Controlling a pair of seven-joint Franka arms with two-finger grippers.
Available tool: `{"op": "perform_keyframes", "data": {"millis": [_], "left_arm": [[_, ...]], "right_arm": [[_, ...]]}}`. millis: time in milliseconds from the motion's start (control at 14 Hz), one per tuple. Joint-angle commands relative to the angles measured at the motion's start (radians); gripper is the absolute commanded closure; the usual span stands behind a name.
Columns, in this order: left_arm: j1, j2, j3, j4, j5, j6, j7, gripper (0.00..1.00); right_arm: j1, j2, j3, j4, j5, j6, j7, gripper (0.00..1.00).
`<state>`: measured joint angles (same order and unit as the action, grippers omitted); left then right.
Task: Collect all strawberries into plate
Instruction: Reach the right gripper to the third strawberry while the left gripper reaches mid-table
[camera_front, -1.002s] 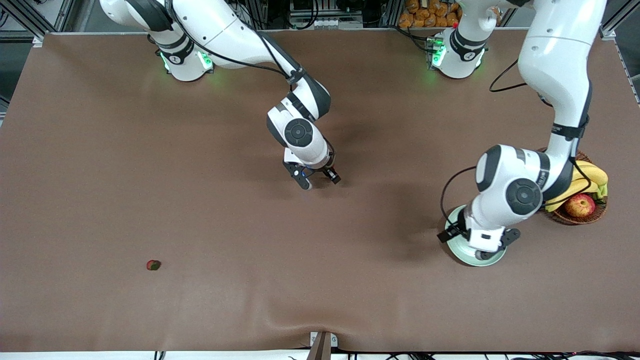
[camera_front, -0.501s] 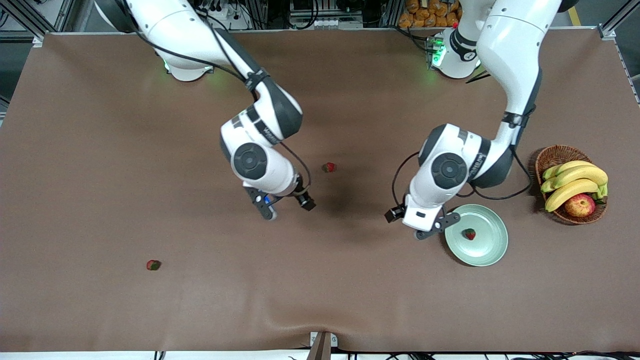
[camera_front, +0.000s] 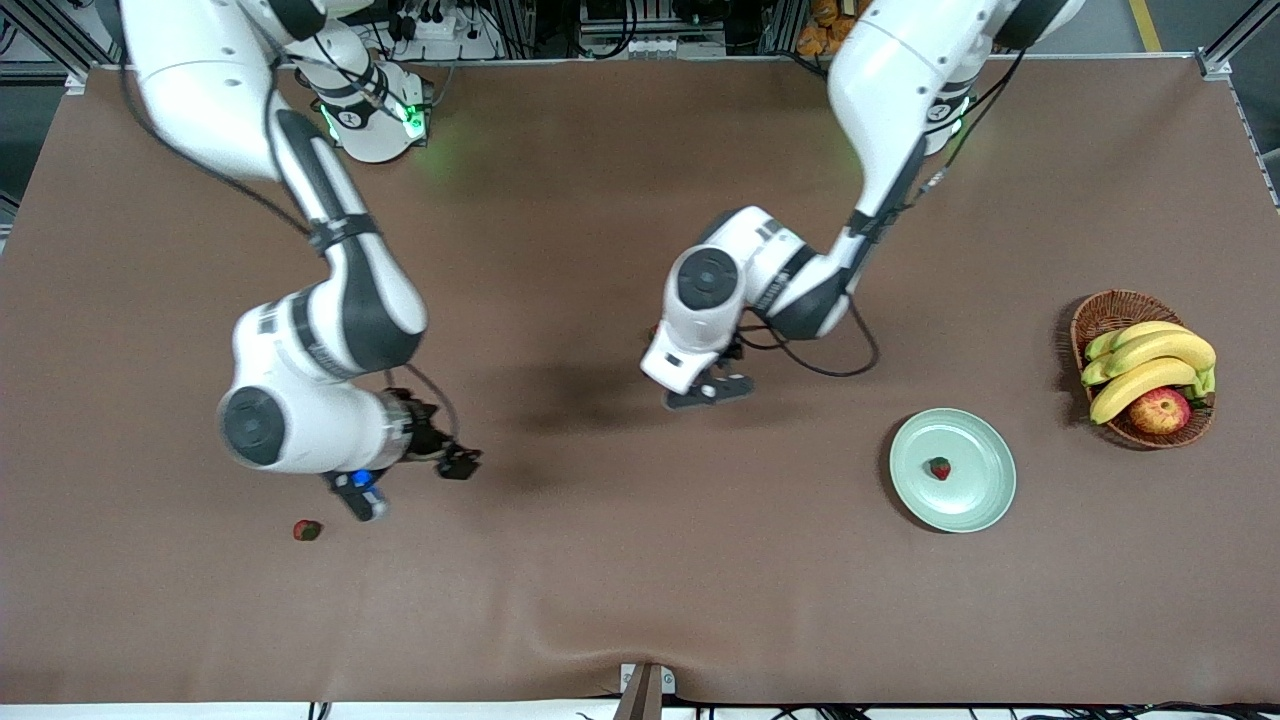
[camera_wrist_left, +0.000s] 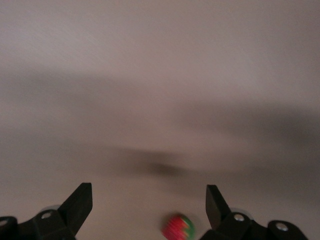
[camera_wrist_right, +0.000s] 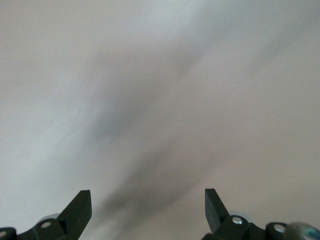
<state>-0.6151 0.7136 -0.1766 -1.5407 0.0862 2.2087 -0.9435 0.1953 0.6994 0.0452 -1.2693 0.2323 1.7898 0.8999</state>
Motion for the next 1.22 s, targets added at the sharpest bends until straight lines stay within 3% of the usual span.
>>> {"op": "perform_keyframes", "data": {"millis": [0, 286, 644, 859, 1146], "left_arm": [[-0.028, 0.02, 0.008, 0.037, 0.052, -0.009, 0.035, 0.0], [-0.069, 0.061, 0.008, 0.036, 0.075, 0.006, 0.104, 0.0], [-0.103, 0.086, 0.006, 0.03, 0.086, 0.025, 0.097, 0.0], [-0.115, 0.09, 0.006, 0.025, 0.078, 0.025, 0.088, 0.0], [-0.115, 0.083, 0.005, -0.013, 0.076, 0.023, 0.088, 0.0]], "right_arm": [[-0.121, -0.011, 0.021, -0.018, -0.042, -0.033, -0.212, 0.0], [-0.212, 0.025, 0.019, -0.018, -0.223, 0.021, -0.39, 0.0], [-0.241, 0.092, 0.016, -0.018, -0.301, 0.212, -0.397, 0.0], [-0.254, 0.132, 0.016, -0.018, -0.395, 0.295, -0.398, 0.0], [-0.261, 0.176, 0.016, -0.015, -0.398, 0.413, -0.398, 0.02]]}}
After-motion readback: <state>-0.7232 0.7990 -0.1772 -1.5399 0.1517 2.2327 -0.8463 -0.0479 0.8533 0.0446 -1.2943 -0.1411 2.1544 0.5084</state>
